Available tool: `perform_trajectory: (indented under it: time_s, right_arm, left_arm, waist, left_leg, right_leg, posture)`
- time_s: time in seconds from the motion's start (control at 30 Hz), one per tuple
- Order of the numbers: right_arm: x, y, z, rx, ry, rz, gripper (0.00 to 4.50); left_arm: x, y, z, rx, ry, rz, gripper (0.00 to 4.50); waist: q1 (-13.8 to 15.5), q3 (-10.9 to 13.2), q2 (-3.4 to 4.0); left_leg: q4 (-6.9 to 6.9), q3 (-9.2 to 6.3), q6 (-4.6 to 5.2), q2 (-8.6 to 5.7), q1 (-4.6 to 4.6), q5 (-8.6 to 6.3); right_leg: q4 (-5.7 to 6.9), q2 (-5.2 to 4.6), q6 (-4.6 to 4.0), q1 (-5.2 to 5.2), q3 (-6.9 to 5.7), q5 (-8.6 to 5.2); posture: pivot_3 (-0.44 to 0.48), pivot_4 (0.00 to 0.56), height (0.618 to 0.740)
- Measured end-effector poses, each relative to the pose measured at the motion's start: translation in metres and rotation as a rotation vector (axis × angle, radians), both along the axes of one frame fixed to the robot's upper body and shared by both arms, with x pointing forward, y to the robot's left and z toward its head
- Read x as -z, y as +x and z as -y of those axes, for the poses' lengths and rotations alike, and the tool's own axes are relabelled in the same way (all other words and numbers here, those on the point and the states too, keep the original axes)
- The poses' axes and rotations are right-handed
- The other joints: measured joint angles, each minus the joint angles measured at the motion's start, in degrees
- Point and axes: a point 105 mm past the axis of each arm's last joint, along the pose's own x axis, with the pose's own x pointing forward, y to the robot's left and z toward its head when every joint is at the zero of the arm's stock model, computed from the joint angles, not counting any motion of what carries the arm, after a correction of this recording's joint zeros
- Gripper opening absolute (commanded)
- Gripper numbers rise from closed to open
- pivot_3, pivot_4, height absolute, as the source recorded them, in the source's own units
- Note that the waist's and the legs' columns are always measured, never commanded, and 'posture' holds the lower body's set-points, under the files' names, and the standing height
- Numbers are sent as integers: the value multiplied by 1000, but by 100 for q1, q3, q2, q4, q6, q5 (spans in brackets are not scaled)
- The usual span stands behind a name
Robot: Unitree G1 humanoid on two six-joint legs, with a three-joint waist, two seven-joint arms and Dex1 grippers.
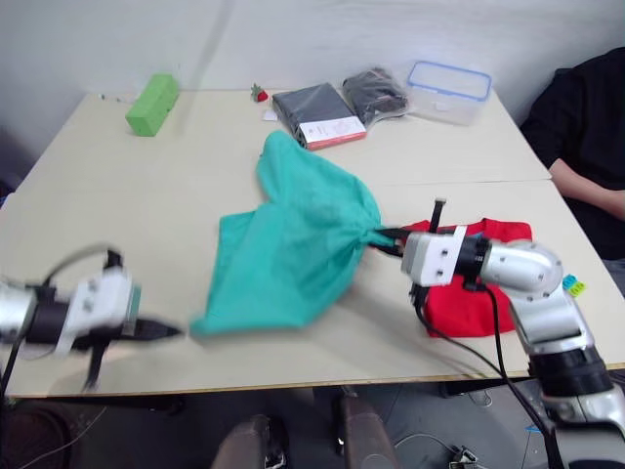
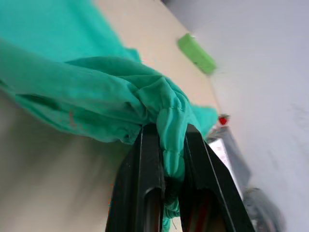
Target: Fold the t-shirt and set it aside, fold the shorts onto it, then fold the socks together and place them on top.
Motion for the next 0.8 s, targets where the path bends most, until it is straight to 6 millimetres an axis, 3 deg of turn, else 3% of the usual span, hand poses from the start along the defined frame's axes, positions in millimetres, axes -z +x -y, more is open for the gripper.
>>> perform_trajectory:
  time_s: [0.07,0.1,0.13,0.17,0.2,0.23,0.33,0.47,0.57,0.73,0.8]
  right_arm:
    - [21,-13,2,-23,-38,-100,14]
    - [33,-24,4,-37,-55,-167,14]
    - [45,-34,8,-45,-81,-233,14]
    - [53,-38,10,-49,-103,-279,14]
    - [52,-41,10,-58,-110,-290,14]
    - [50,-44,9,-68,-108,-298,14]
    - [56,-49,9,-66,-106,-342,14]
    - [53,-44,5,-44,-64,-340,14]
    - [51,-43,4,-39,-60,-339,14]
    - [50,-42,3,-34,-64,-334,14]
    - [50,-41,4,-22,-64,-336,14]
  left_arm:
    - [7,-14,-3,13,23,-69,0]
    - [9,-18,-5,14,30,-101,0]
    - [5,-17,-6,16,42,-92,0]
    - [3,-17,-8,4,40,-86,0]
    - [3,-20,-10,-1,42,-100,0]
    - [6,-25,-11,9,40,-130,0]
    - [10,-30,-15,42,41,-139,0]
    - [12,-12,-20,20,17,-13,0]
    - [16,3,-17,11,-9,61,597]
    - [24,21,-6,6,-79,114,2049]
    - [27,28,4,27,-96,130,2081]
  waist:
    - [-5,-29,124]
    - [57,-107,334]
    - [168,-145,279]
    - [285,-120,252]
    - [309,-140,74]
    - [341,-99,81]
    - [354,-91,101]
    - [305,-89,97]
    - [287,-88,96]
    - [298,-87,93]
    - [304,-87,95]
  left_leg:
    - [5,-192,-7,46,-65,-13]
    - [-72,-305,25,208,-268,20]
    - [-125,-221,48,231,-258,40]
    - [-225,-57,66,206,-77,97]
    - [-240,-83,65,40,-15,107]
    - [-228,-171,-34,-43,-15,135]
    - [-236,-236,-99,-57,-17,156]
    - [-215,-227,-66,-45,-30,117]
    - [-192,-216,-3,-43,-35,70]
    - [-175,-213,16,-45,-36,64]
    - [-175,-211,21,-46,-34,68]
  right_leg:
    - [-357,158,-2,100,-68,188]
    - [-460,282,-35,210,-191,360]
    - [29,137,-41,215,-319,90]
    - [256,-42,61,296,-374,-261]
    - [105,-206,210,499,-281,-649]
    - [187,-208,225,498,-248,-701]
    - [234,-202,219,487,-228,-698]
    - [226,-201,231,489,-226,-693]
    - [222,-213,251,494,-225,-681]
    - [214,-222,260,503,-224,-658]
    - [215,-223,260,504,-222,-653]
  posture:
    - [0,150,740]
    - [0,150,740]
    - [0,150,740]
    - [0,150,740]
    - [0,150,740]
    - [0,150,740]
    - [0,150,740]
    - [0,150,740]
    - [0,150,740]
    - [0,150,740]
    - [0,150,740]
